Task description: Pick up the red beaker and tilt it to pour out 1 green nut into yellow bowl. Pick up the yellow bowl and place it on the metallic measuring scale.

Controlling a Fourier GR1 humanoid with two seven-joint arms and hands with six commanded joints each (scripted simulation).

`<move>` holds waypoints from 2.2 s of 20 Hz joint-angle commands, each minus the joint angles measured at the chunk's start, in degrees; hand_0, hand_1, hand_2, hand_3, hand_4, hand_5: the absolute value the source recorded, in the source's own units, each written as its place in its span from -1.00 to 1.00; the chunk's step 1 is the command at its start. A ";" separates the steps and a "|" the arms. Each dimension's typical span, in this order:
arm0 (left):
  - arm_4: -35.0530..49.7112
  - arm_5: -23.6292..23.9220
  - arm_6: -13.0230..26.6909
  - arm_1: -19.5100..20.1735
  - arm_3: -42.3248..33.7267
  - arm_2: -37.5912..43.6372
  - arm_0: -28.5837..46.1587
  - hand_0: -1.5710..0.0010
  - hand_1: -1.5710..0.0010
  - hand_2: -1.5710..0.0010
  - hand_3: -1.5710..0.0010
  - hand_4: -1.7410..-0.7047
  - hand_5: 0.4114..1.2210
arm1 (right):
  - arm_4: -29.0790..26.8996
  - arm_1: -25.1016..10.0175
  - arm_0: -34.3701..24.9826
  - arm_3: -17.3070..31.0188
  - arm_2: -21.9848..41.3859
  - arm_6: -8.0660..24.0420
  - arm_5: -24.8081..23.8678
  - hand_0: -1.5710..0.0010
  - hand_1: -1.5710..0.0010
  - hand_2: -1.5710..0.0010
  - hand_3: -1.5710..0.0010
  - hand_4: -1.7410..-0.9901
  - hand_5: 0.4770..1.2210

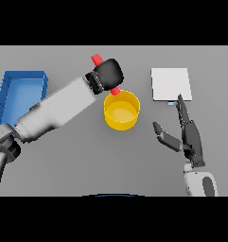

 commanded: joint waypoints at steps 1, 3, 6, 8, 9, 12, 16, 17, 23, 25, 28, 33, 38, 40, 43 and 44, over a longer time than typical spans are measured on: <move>-1.20 -0.04 -0.47 0.09 0.62 -1.15 -0.74 -1.00 -1.00 -1.00 -0.98 -0.99 1.00 | 0.02 0.21 0.31 0.04 0.09 -0.29 -0.09 1.00 1.00 1.00 1.00 0.57 -0.76; -3.13 0.47 -1.60 0.17 0.67 -3.40 -1.03 -1.00 -1.00 -1.00 -0.98 -0.99 1.00 | -0.82 0.23 0.41 0.06 -0.14 -0.56 0.36 1.00 1.00 1.00 1.00 0.58 -0.76; -6.22 0.99 -2.37 -0.59 1.81 -6.36 -2.96 -1.00 -1.00 -1.00 -0.99 -0.99 1.00 | -0.18 0.58 0.41 0.07 0.26 -0.38 0.02 1.00 1.00 1.00 1.00 0.63 -0.76; -7.96 2.18 -3.04 -1.47 3.45 -7.84 -4.31 -1.00 -1.00 -1.00 -0.99 -0.99 1.00 | 0.05 -0.28 1.03 -0.62 0.30 -1.31 0.45 1.00 1.00 1.00 1.00 0.61 -0.73; -8.44 2.13 -3.63 -1.36 3.40 -8.36 -4.72 -1.00 -1.00 -1.00 -1.00 -0.98 1.00 | -0.62 -0.10 0.98 -0.62 0.03 -0.85 0.59 1.00 1.00 1.00 1.00 0.61 -0.73; -11.10 1.69 -3.77 -1.63 3.06 -10.72 -6.58 -1.00 -1.00 -1.00 -1.00 -0.99 1.00 | -0.89 0.04 1.49 -1.31 -0.05 -0.79 0.47 1.00 1.00 1.00 1.00 0.63 -0.73; -13.67 1.49 -6.89 -1.86 4.35 -12.40 -13.13 -1.00 -1.00 -1.00 -1.00 -0.98 1.00 | -0.39 0.33 0.45 -1.13 0.12 -0.18 0.05 1.00 1.00 1.00 1.00 0.61 -0.75; -14.05 1.97 -8.18 -1.25 5.61 -12.08 -16.07 -1.00 -1.00 -1.00 -1.00 -0.98 1.00 | -0.13 0.41 1.28 -1.62 0.41 -0.16 0.00 1.00 1.00 1.00 1.00 0.60 -0.76; -8.70 5.33 -5.95 3.20 15.96 -0.59 -26.25 -1.00 -1.00 -1.00 -1.00 -0.96 1.00 | -0.61 0.27 -0.04 -0.06 0.28 -1.24 0.55 1.00 1.00 1.00 1.00 0.66 -0.79; -3.96 3.57 -3.52 5.11 20.94 6.07 -28.29 -1.00 -1.00 -1.00 -1.00 -0.98 1.00 | -1.13 0.16 -0.36 0.35 0.31 -1.92 1.17 1.00 1.00 1.00 1.00 0.70 -0.77; 8.38 0.78 1.79 10.06 27.79 20.50 -28.55 -1.00 -1.00 -1.00 -0.92 -0.99 1.00 | -1.83 -0.50 -1.26 0.84 -0.02 -1.67 1.87 1.00 1.00 1.00 1.00 0.69 -0.73; 25.16 4.48 4.52 17.65 34.38 37.17 -22.25 -1.00 -1.00 -1.00 -0.97 -1.00 1.00 | -1.32 -0.19 -1.67 1.84 0.66 -2.17 1.90 1.00 1.00 1.00 1.00 0.64 -0.67; 34.84 14.74 12.59 19.59 33.74 44.26 -10.53 -1.00 -1.00 -1.00 -0.99 -1.00 1.00 | 0.17 -1.49 -2.23 2.11 1.00 -2.50 1.94 1.00 1.00 1.00 1.00 0.59 -0.60; 38.86 17.38 16.16 20.16 32.44 47.23 -6.54 -1.00 -1.00 -1.00 -0.99 -1.00 1.00 | -0.33 -1.73 -2.28 1.45 1.11 -1.90 2.57 1.00 1.00 1.00 1.00 0.62 -0.56; 44.15 20.22 20.29 19.64 28.18 50.35 0.71 -1.00 -1.00 -1.00 -1.00 -1.00 1.00 | -1.18 -2.11 -1.66 1.60 0.61 -1.93 3.06 1.00 1.00 1.00 1.00 0.63 -0.51; 45.75 20.91 20.75 19.56 25.62 50.97 4.16 -1.00 -1.00 -1.00 -1.00 -1.00 1.00 | -1.32 -2.14 -1.43 1.48 0.63 -2.27 3.17 1.00 1.00 1.00 1.00 0.64 -0.50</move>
